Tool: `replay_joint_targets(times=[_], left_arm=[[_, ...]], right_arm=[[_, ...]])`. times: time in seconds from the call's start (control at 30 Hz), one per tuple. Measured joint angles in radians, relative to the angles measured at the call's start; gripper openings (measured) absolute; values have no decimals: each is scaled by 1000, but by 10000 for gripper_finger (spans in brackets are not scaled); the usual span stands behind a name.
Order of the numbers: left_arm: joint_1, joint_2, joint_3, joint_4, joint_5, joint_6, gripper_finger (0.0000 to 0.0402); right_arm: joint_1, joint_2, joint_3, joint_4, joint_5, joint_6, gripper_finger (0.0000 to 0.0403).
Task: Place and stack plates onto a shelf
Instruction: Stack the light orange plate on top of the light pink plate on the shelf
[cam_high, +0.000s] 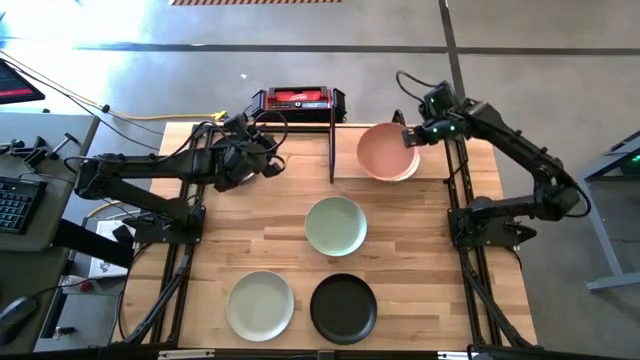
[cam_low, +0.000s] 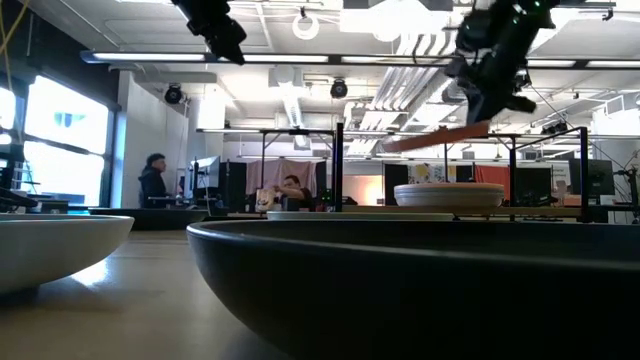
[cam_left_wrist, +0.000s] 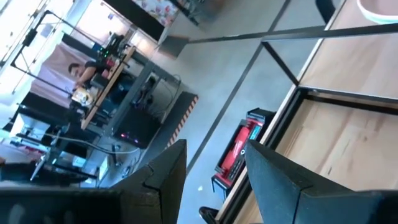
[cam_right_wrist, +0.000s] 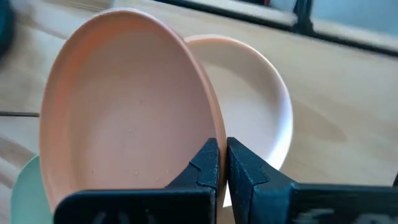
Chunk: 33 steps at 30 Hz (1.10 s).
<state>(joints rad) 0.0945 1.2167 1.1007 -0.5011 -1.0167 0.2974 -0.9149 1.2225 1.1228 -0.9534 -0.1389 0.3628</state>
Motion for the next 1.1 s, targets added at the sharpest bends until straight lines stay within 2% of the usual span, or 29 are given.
replay_joint_targets(times=[0.17, 0.37, 0.53, 0.8, 1.1], left_arm=[[21, 0, 0, 0, 2, -10, 154], [39, 0, 0, 0, 5, -42, 154], [53, 0, 0, 0, 23, -16, 154], [77, 0, 0, 0, 67, -14, 154], [83, 0, 0, -2, 67, 36, 154]], right_arm=[[-53, -53, -135, 98, -31, 58, 0], [-81, -93, -218, 178, -3, 145, 0], [-81, -91, -225, 173, 70, 181, 0], [-76, -91, -225, 173, 77, 219, 3], [-43, -90, -225, 172, 155, 267, 47]])
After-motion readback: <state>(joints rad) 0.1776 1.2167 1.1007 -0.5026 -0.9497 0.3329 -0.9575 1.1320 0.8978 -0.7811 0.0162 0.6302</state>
